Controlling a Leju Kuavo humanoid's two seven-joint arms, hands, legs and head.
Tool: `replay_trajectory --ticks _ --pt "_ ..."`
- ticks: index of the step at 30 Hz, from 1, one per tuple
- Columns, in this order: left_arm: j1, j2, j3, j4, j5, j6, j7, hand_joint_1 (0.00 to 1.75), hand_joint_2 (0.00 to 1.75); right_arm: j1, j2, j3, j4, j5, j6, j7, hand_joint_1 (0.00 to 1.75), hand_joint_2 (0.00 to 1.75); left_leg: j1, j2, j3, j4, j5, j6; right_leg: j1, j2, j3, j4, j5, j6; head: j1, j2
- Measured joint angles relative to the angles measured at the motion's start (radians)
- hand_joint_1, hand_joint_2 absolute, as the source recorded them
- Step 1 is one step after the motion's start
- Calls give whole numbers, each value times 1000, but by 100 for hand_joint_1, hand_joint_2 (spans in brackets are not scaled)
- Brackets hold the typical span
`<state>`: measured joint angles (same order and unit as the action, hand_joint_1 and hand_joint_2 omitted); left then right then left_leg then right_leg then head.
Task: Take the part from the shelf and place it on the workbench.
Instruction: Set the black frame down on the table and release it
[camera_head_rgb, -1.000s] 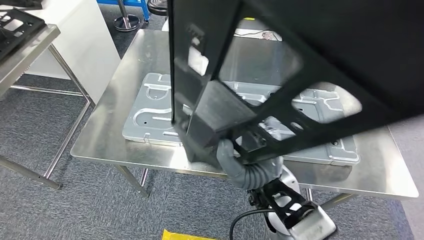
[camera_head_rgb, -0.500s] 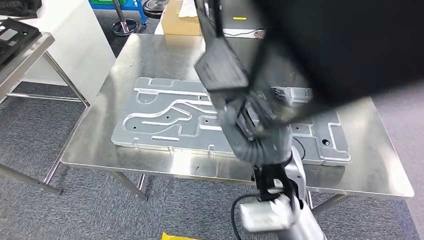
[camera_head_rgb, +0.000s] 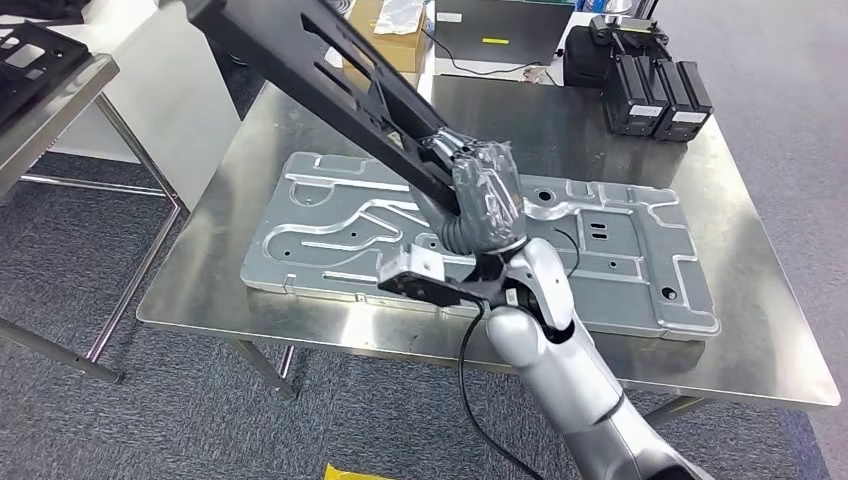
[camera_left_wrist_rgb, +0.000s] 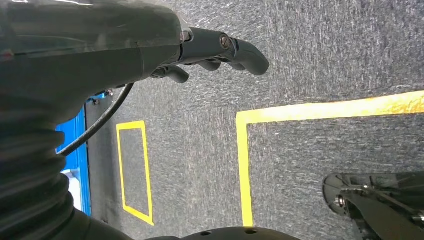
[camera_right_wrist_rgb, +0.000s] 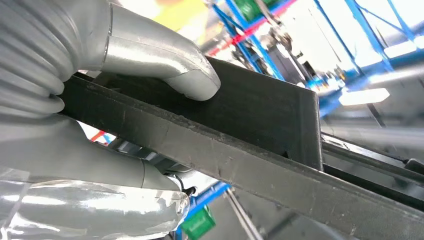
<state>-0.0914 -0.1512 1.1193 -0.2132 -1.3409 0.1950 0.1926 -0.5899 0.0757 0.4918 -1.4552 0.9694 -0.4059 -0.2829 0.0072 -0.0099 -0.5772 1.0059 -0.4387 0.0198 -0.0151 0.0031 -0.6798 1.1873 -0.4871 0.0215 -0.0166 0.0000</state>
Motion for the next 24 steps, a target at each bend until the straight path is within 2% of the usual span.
replay_trajectory --ticks 2,3,4,7,9,11,12,13,14,16,17,18,19,22,24 --pt "0 0 0 0 1 1 0 0 175 -30 -1 -1 70 7 5 3 175 175 -4 -1 -1 5 -5 -7 3 -1 52 -119 47 -6 0 0" --pt "0 0 0 0 0 1 1 0 175 -42 -1 -3 102 10 6 4 175 175 -5 -1 -3 6 -6 -11 5 -1 63 -147 52 -9 -1 0" --pt "1 0 0 0 0 1 2 0 175 -51 -2 -4 134 12 6 4 175 175 -6 -1 -5 6 -6 -15 8 0 64 -154 48 -13 -1 0" --pt "1 1 0 0 -2 2 3 0 175 -76 -3 -8 224 19 6 4 175 175 -6 0 -9 16 -18 -31 2 0 67 -164 51 -30 -2 0" --pt "1 3 0 0 -4 2 3 0 175 -98 -3 -10 282 22 7 0 175 175 -5 0 -45 96 -62 -38 -1 -1 71 -169 52 -40 -3 0" --pt "2 4 0 0 -3 2 2 0 175 -114 -3 -12 342 22 12 -3 175 175 -5 1 -115 236 -119 -42 1 -2 72 -168 50 -46 -3 0" --pt "3 5 0 0 -2 2 2 0 175 -120 -3 -12 374 23 14 -3 175 175 -5 1 -141 285 -130 -43 2 -2 73 -167 48 -47 -3 0" --pt "3 6 0 0 -1 3 2 0 175 -126 -4 -13 408 23 16 -4 175 175 -5 1 -153 299 -121 -44 3 -1 74 -165 47 -47 -3 0" --pt "3 6 0 0 0 3 2 0 175 -132 -4 -14 441 23 16 -4 175 175 -4 1 -142 267 -92 -43 3 -1 76 -164 44 -46 -3 0" --pt "4 7 1 0 0 4 1 0 175 -144 -5 -19 503 19 15 -6 175 175 -4 2 -82 131 -19 -40 4 1 80 -160 38 -40 -3 0" --pt "5 7 1 0 0 4 -1 0 175 -150 -6 -22 530 15 14 -7 175 175 -4 1 -55 71 3 -37 6 2 81 -157 35 -36 -3 0" --pt "5 7 1 0 1 3 -4 0 175 -156 -8 -26 553 12 13 -8 175 175 -5 1 -39 35 12 -33 8 2 80 -156 33 -32 -2 0" --pt "6 7 1 0 1 2 -8 0 175 -161 -9 -28 575 10 13 -9 175 175 -6 0 -33 23 9 -29 9 2 79 -156 33 -28 -2 0" --pt "8 6 1 0 2 -3 -27 0 175 -177 -15 -32 631 6 21 -11 175 175 -4 0 -30 13 12 -12 8 2 76 -148 25 -13 -1 0" --pt "7 6 1 0 2 -5 -43 0 175 -195 -20 -39 674 1 30 -14 175 175 -1 1 -26 7 15 -1 6 1 45 -78 -17 -2 -1 0"
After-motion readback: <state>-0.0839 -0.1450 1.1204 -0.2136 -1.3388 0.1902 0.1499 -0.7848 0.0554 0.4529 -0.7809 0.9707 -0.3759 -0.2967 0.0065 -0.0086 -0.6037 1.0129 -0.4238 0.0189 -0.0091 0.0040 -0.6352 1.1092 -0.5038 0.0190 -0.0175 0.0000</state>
